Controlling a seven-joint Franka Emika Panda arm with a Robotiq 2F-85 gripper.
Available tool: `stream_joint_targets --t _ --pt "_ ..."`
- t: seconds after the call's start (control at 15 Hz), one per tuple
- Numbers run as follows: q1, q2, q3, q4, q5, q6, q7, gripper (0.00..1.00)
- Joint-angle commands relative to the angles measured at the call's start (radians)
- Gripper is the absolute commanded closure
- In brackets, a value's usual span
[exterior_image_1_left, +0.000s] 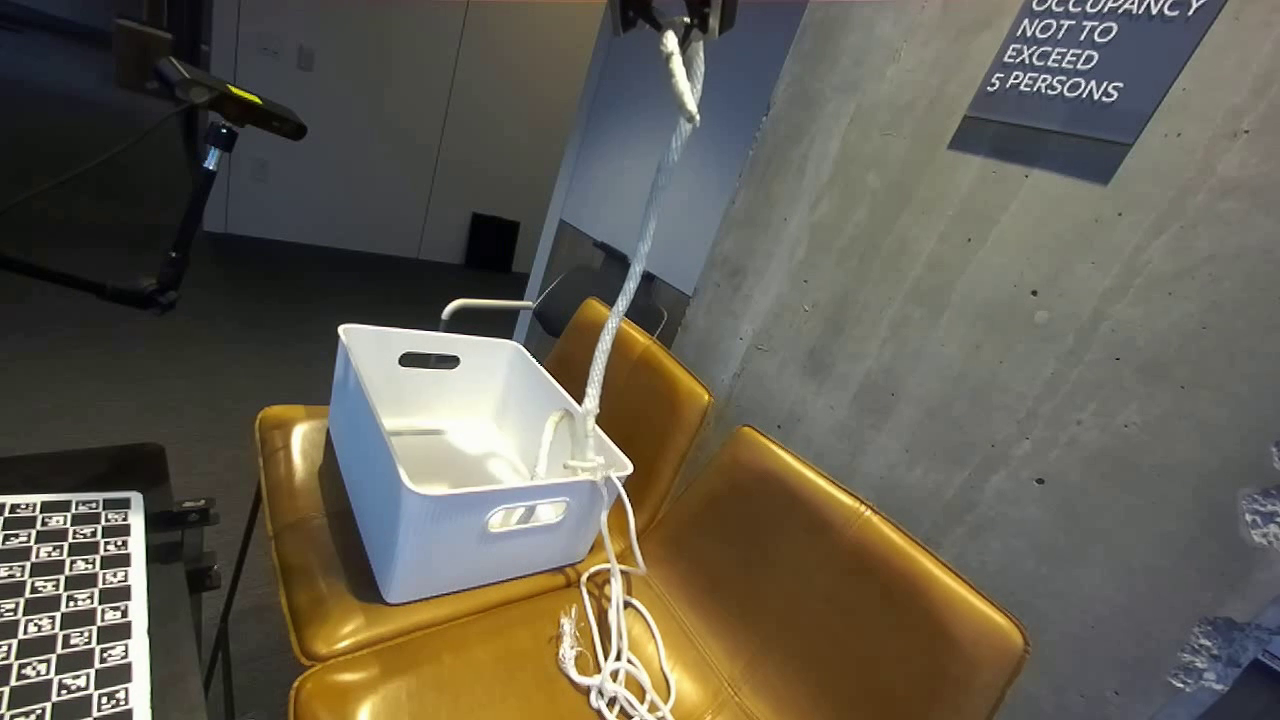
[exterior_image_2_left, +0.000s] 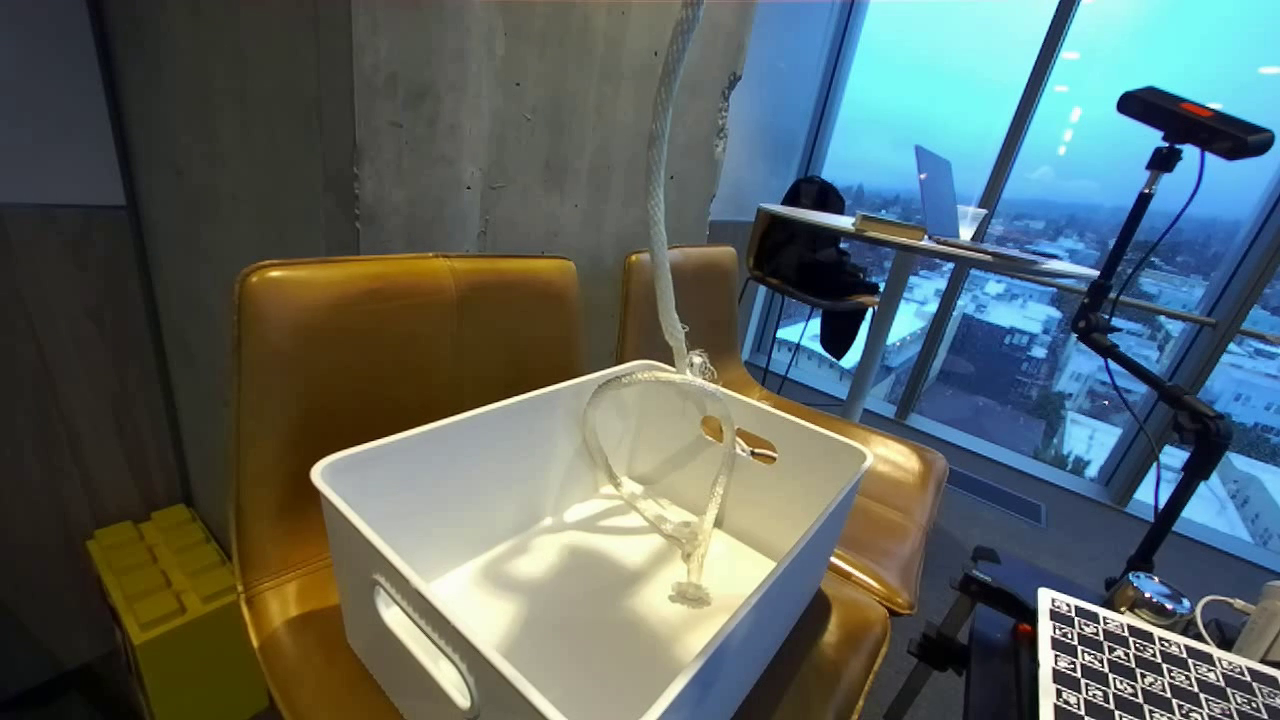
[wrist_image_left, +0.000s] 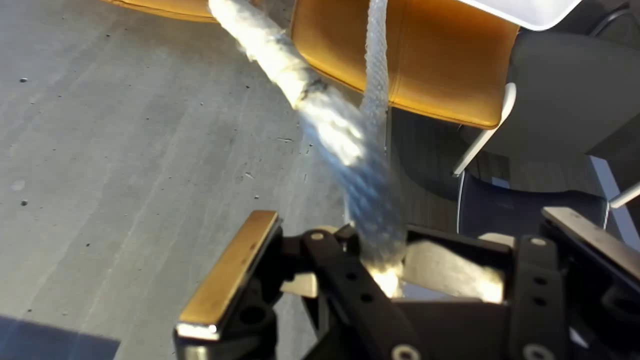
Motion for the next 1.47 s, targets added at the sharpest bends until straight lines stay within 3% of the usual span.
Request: stream_joint_targets --t 0.0,0.27,0.67,1.07,1.4 --pt "-0.022 -0.053 -0.031 0.069 0.041 -0.07 -0.041 1.0" --pt "-0.057 -0.067 -0.086 0.164 0.085 -0.118 -0.082 1.0" --pt "-0.087 -0.097 -0.13 0.076 0.096 -0.085 -0.133 1.0" --pt "-0.071 -0.088 -0.113 0.006 0.078 -0.067 -0.115 1.0" --pt "-0.027 -0.049 -0.058 0.011 0.041 -0.05 -0.076 1.0"
